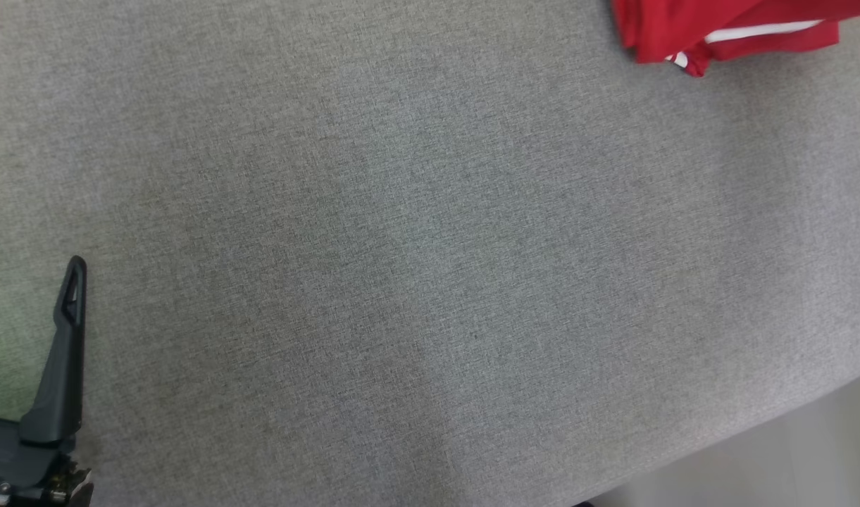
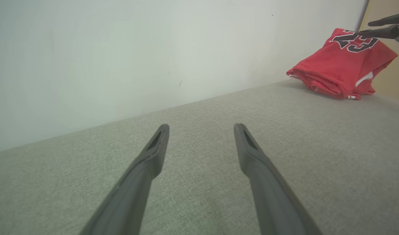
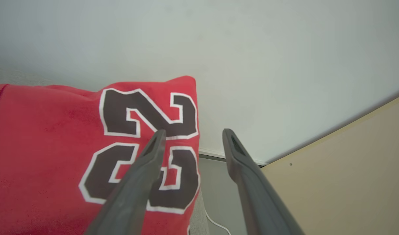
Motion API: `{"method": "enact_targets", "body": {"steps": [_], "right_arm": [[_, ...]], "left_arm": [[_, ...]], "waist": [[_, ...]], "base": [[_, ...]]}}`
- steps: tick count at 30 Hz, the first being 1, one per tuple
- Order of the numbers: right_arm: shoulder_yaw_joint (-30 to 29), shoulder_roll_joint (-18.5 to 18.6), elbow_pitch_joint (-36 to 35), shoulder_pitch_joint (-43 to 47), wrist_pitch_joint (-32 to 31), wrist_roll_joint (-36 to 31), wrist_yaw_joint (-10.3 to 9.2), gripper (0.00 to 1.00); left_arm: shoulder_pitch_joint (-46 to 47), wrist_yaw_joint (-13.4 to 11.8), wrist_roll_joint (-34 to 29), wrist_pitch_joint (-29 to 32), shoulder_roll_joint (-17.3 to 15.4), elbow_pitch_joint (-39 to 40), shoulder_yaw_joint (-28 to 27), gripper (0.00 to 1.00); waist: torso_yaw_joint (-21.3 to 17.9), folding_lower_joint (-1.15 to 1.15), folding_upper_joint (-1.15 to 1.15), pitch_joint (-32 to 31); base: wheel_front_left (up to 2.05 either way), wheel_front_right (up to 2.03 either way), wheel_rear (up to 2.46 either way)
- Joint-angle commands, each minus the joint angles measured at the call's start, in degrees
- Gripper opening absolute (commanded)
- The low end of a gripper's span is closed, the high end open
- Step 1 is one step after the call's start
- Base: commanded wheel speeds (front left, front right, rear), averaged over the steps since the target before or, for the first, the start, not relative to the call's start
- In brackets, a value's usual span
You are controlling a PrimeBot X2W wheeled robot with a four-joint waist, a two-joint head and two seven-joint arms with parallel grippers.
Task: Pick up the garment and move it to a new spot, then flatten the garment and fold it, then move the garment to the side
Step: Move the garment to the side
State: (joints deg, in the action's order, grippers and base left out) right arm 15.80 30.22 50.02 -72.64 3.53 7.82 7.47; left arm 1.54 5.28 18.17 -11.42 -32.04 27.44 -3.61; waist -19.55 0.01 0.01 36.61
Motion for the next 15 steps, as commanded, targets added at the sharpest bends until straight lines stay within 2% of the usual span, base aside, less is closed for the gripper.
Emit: {"method": "enact_targets", "body": {"steps": [1, 8, 15], "right_arm": [[-0.25, -0.06, 0.25, -0.26, 0.42, -0.69, -0.01, 1.0], [-1.37, -0.16, 0.0, -0.12, 1.28, -1.41, -0.01, 1.0], [-1.4, -2.44, -2.49, 3.59, 4.2, 0.14, -0.01, 1.0]], "left_arm": [[-0.39, -0.31, 0.25, -0.13, -0.05, -0.34, 0.1, 1.0], [-0.61, -0.84, 0.49, -1.22, 1.34, -3.08, 0.62, 1.0], [-0.92, -1.77, 1.03, -2.84, 4.74, -9.18, 1.55, 1.0]], "waist": [[0.17, -0.01, -0.01, -0.63], [1.14, -0.01, -0.01, -4.05], [3.66, -0.01, -0.01, -11.18]], "base": [[0.0, 0.0, 0.0], [0.0, 0.0, 0.0], [0.0, 0.0, 0.0]]}}
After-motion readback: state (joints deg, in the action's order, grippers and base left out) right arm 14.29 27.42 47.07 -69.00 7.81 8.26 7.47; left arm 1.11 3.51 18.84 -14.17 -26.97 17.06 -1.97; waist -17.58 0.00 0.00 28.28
